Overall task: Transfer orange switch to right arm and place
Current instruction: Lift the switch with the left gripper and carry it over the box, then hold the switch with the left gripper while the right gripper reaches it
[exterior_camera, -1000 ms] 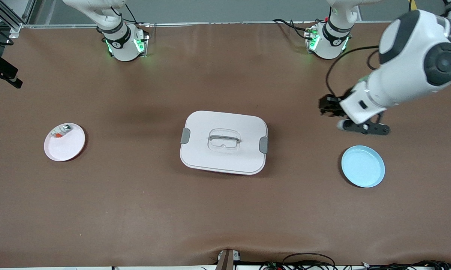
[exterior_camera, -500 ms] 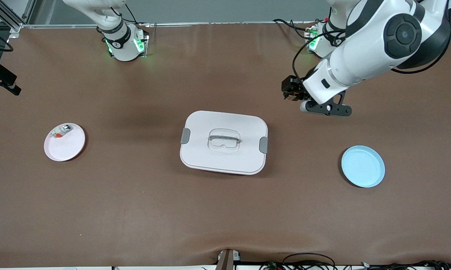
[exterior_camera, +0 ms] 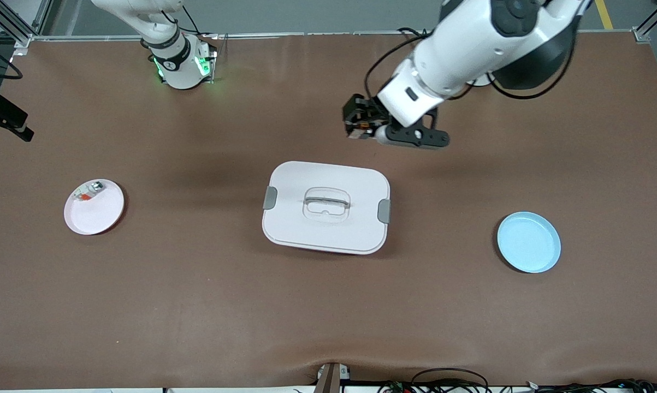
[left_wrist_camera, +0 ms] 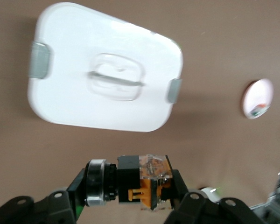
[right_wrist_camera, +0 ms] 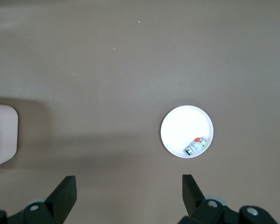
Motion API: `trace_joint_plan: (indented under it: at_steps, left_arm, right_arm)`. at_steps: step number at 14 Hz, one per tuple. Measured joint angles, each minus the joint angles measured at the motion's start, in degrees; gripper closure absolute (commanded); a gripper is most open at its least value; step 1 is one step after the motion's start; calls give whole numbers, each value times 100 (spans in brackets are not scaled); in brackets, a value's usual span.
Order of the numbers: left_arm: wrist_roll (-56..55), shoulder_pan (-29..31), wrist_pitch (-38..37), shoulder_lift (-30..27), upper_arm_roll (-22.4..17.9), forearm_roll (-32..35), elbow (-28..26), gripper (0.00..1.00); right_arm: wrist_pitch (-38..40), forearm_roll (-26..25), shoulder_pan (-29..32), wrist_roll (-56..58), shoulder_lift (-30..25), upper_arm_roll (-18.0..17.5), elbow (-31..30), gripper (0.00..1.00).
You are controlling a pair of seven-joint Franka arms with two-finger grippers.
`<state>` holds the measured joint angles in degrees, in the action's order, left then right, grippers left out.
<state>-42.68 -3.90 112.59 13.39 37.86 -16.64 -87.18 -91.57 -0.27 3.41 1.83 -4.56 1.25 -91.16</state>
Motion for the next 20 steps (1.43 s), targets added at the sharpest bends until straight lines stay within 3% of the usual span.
trace_joint_plan:
  at_steps: [5, 12, 16, 20]
  left_arm:
    - [-1352, -653, 1223, 408, 2, 0, 28, 80]
    - [-3194, -1121, 2555, 971, -1, 0, 61, 79]
    - [-4524, -1363, 3253, 1319, -51, 1, 172, 79]
    - [-5540, -2020, 3439, 1459, -780, 1, 324, 79]
  right_arm:
    - [-87, -1, -54, 11, 435, -15, 84, 0]
    - [21, 55, -86, 167, 551, -23, 202, 0]
    - [405, 1176, -143, 433, 554, -35, 202, 0]
    - [437, 2129, -189, 464, 571, -43, 192, 0]
